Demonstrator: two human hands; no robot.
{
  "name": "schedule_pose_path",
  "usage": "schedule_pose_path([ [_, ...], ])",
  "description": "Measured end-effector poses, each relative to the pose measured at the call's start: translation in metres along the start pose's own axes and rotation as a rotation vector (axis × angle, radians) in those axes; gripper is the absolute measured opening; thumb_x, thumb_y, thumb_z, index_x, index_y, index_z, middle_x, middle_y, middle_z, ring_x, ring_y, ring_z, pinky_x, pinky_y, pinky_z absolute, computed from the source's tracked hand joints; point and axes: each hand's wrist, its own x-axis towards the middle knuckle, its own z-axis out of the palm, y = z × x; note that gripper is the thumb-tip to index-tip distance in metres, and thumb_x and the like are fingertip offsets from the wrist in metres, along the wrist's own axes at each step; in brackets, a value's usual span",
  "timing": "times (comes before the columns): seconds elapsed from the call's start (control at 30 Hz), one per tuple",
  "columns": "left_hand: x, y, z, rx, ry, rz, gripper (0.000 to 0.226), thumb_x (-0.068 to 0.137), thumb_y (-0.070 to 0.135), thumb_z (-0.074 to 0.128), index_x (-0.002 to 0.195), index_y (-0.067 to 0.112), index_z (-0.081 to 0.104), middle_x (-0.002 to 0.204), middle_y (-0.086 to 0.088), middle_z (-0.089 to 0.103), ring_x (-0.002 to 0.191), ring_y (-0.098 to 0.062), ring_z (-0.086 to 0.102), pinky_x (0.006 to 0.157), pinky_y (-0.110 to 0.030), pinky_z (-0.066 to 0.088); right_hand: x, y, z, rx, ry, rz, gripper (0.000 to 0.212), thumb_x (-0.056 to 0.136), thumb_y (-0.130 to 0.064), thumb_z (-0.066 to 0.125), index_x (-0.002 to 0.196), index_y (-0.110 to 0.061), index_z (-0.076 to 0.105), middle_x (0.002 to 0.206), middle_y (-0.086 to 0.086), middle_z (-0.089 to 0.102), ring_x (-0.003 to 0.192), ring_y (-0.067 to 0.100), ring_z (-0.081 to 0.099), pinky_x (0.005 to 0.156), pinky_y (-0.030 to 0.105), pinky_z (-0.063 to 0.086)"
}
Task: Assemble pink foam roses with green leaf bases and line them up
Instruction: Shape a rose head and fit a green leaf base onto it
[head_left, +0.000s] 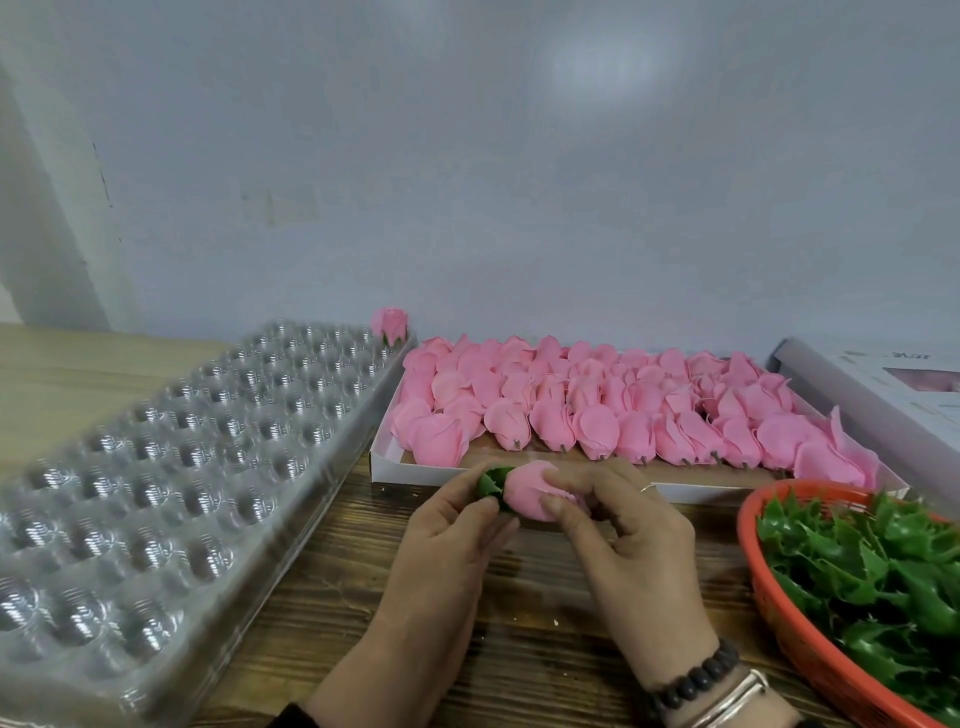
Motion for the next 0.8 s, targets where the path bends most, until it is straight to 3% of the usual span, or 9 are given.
schedule_pose_path([
  [0.37, 0.0020, -0.0004, -0.0017, -0.111, 0.010, -0.012, 0.033, 0.086, -0.010, 0.040, 0.104, 0.002, 0.065, 0.109, -0.017, 0.068, 0.102, -0.022, 0.063, 0.084, -0.027, 0.053, -0.0015, -0.0028, 0.0000, 0.033, -0.018, -0.062, 0.013, 0.075, -0.012, 0.065, 0.085, -0.017, 0.071, 0.084, -0.014, 0.061, 0.082, -0.005, 0.057, 0.072, 0.004, 0.041],
  [0.47, 0.0011, -0.0015, -0.0003, -0.149, -0.003, -0.048, 0.035, 0.088, -0.010, 0.036, 0.106, 0.003, 0.064, 0.109, -0.015, 0.068, 0.103, -0.022, 0.064, 0.091, -0.030, 0.051, -0.0014, -0.0005, -0.0001, 0.032, 0.047, -0.062, 0.016, 0.075, -0.004, 0.069, 0.085, -0.016, 0.071, 0.084, -0.013, 0.062, 0.082, -0.005, 0.057, 0.073, 0.005, 0.042],
  [0.6, 0.0012, -0.0017, 0.0022, -0.266, -0.002, -0.101, 0.034, 0.088, -0.010, 0.035, 0.102, 0.000, 0.064, 0.104, -0.018, 0.070, 0.089, -0.021, 0.069, 0.087, -0.031, 0.052, 0.0004, 0.0030, 0.0001, 0.055, 0.103, -0.024, 0.031, 0.072, 0.008, 0.072, 0.084, -0.019, 0.068, 0.080, -0.009, 0.062, 0.079, -0.005, 0.055, 0.070, 0.005, 0.041],
  [0.8, -0.0004, -0.0075, 0.0030, -0.126, -0.077, -0.029, 0.039, 0.088, -0.012, 0.036, 0.099, 0.007, 0.068, 0.101, -0.012, 0.071, 0.094, -0.017, 0.067, 0.088, -0.027, 0.051, -0.0013, -0.0008, 0.0023, -0.048, 0.005, -0.092, 0.012, 0.073, -0.012, 0.068, 0.083, -0.017, 0.072, 0.081, -0.024, 0.054, 0.082, -0.014, 0.053, 0.073, -0.001, 0.037],
])
